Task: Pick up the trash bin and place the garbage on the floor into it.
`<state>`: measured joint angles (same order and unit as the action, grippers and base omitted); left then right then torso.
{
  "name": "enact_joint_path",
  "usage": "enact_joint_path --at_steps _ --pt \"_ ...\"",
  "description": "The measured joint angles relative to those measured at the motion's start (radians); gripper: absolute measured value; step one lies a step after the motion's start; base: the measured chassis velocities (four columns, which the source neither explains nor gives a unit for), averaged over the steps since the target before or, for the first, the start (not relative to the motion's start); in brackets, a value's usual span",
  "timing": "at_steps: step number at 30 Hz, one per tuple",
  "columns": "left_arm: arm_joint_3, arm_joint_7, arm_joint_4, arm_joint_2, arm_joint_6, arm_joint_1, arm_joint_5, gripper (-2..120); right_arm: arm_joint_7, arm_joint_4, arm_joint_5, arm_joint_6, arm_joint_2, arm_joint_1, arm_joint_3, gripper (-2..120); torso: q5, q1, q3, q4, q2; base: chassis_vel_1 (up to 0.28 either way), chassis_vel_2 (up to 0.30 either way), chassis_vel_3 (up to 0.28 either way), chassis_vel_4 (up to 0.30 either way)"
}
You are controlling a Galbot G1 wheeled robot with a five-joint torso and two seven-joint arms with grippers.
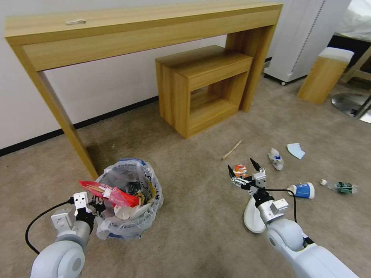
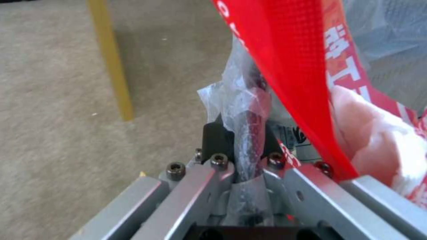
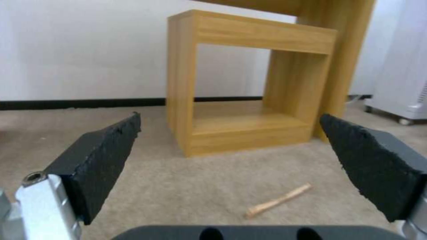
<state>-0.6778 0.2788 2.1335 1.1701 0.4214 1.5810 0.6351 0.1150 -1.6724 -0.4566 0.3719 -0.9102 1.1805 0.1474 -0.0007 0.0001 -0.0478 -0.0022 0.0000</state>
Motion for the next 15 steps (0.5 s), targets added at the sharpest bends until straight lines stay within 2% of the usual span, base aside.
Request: enact_joint_path --at_steps 15 --pt "0.000 0.000 0.001 0.001 -0.002 0.000 0.000 0 -0.001 0.003 0.005 0.008 -0.003 0.004 0.010 100 0.0000 0.000 0.000 0.0000 0.000 -0.092 -0.093 -0.095 -0.091"
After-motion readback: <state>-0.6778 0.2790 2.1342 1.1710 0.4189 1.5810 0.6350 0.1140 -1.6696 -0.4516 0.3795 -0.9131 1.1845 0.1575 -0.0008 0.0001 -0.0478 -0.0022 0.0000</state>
